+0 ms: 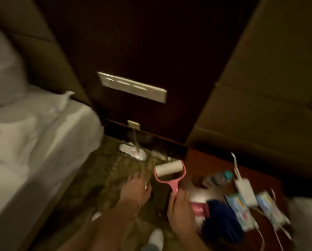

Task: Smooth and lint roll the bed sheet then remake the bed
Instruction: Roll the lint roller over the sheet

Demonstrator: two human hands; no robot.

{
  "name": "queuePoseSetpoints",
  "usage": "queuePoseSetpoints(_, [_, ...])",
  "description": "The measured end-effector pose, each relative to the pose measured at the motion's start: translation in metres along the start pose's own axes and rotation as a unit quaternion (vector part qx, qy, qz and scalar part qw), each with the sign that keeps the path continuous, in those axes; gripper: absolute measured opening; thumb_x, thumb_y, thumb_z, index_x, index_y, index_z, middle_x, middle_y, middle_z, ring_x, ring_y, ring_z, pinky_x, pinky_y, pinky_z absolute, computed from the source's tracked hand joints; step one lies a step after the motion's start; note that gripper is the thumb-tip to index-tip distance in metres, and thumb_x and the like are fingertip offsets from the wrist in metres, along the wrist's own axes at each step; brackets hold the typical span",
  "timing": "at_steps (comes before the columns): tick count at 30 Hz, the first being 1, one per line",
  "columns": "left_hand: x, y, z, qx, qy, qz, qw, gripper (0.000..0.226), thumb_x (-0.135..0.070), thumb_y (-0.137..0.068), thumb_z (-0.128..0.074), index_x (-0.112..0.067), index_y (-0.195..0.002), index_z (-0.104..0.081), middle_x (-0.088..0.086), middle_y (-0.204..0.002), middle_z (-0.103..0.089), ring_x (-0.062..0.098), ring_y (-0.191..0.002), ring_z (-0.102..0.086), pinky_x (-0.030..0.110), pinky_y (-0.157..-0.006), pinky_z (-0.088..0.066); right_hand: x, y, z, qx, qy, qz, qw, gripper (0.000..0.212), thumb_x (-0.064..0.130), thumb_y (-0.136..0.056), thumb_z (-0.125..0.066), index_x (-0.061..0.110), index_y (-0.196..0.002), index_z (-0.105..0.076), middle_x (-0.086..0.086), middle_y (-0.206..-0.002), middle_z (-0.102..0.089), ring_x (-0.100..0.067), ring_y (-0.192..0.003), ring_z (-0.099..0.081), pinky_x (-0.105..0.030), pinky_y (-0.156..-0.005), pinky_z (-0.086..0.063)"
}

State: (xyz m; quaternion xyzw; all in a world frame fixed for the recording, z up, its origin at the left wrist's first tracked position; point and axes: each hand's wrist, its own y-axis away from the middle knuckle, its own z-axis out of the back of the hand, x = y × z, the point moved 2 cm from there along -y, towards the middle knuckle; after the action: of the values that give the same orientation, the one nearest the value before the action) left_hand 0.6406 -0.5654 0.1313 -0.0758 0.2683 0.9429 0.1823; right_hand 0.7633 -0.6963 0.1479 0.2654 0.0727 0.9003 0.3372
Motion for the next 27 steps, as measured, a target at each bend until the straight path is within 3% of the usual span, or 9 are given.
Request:
queuePoseSetpoints(4, [0.101,0.045,0.071,-0.067,0.050,0.090,0.992,0.046,-0.051,-0.098,-0.038,-0.021,-0.131,-0.050,0.004,-0.134,-0.049,0.025,-0.126,-0.047,0.037,-0.100,-0.044,0.119,0.011,-0.005,0.017,0.011,0.141,0.990,0.025,0.041,-0.099,-0.035,0.021,-0.110,-0.045,-0.003,-0.108,-0.042,-0.025,-0.082,-0.065,-0.042,-0.067,-0.048])
queuePoseSetpoints(7, [0.194,0.090,0.114,-0.123,0.109,0.161,0.973,0.043,-0.049,-0.099,-0.038,-0.022,-0.130,-0.051,0.004,-0.133,-0.050,0.024,-0.123,-0.048,0.038,-0.100,-0.045,0.219,0.037,-0.028,0.032,0.044,0.245,0.968,0.039,0.049,-0.099,-0.026,0.022,-0.115,-0.049,-0.002,-0.111,-0.046,-0.021,-0.089,-0.066,-0.035,-0.068,-0.050])
queuePoseSetpoints(9, [0.264,0.127,0.129,-0.160,0.143,0.212,0.953,0.043,-0.048,-0.099,-0.039,-0.022,-0.130,-0.052,0.004,-0.134,-0.051,0.024,-0.122,-0.050,0.039,-0.101,-0.045,0.289,0.064,-0.048,0.019,0.034,0.305,0.951,0.055,0.057,-0.098,-0.020,0.019,-0.108,-0.058,-0.007,-0.105,-0.057,-0.021,-0.081,-0.066,-0.035,-0.064,-0.052])
queuePoseSetpoints(12, [0.377,0.191,0.133,-0.182,0.175,0.284,0.925,0.046,-0.046,-0.100,-0.040,-0.018,-0.135,-0.049,0.007,-0.137,-0.049,0.027,-0.123,-0.049,0.040,-0.103,-0.043,0.386,0.120,-0.098,0.043,0.024,0.369,0.928,0.039,0.049,-0.095,-0.046,0.014,-0.088,-0.064,-0.010,-0.086,-0.061,-0.028,-0.073,-0.065,-0.034,-0.062,-0.047])
queuePoseSetpoints(13, [0.414,0.213,0.131,-0.182,0.179,0.309,0.916,0.045,-0.045,-0.100,-0.040,-0.017,-0.134,-0.049,0.008,-0.136,-0.049,0.027,-0.122,-0.048,0.041,-0.102,-0.043,0.411,0.138,-0.123,0.067,0.010,0.384,0.921,0.039,0.051,-0.094,-0.045,0.015,-0.089,-0.061,-0.008,-0.084,-0.058,-0.027,-0.071,-0.064,-0.035,-0.062,-0.048])
queuePoseSetpoints(18, [0.567,0.316,0.108,-0.173,0.181,0.417,0.874,0.044,-0.047,-0.101,-0.035,-0.018,-0.133,-0.046,0.006,-0.132,-0.049,0.025,-0.117,-0.048,0.039,-0.097,-0.045,0.495,0.220,-0.239,0.185,0.023,0.416,0.890,0.035,0.049,-0.097,-0.036,0.023,-0.111,-0.054,0.001,-0.096,-0.059,-0.016,-0.072,-0.064,-0.035,-0.064,-0.052])
queuePoseSetpoints(21, [0.629,0.347,0.087,-0.166,0.209,0.462,0.846,0.045,-0.048,-0.101,-0.034,-0.018,-0.131,-0.047,0.006,-0.130,-0.050,0.025,-0.115,-0.048,0.038,-0.095,-0.045,0.536,0.254,-0.285,0.255,0.047,0.403,0.878,0.014,0.038,-0.099,-0.045,0.027,-0.097,-0.052,0.004,-0.087,-0.058,-0.006,-0.074,-0.058,-0.034,-0.072,-0.054])
queuePoseSetpoints(27, [0.705,0.348,0.050,-0.126,0.259,0.488,0.824,0.045,-0.049,-0.102,-0.034,-0.019,-0.134,-0.045,0.004,-0.133,-0.047,0.024,-0.119,-0.047,0.036,-0.095,-0.043,0.598,0.269,-0.362,0.289,0.080,0.386,0.872,0.012,0.035,-0.094,-0.055,0.024,-0.091,-0.051,0.004,-0.082,-0.054,-0.007,-0.069,-0.054,-0.025,-0.061,-0.044])
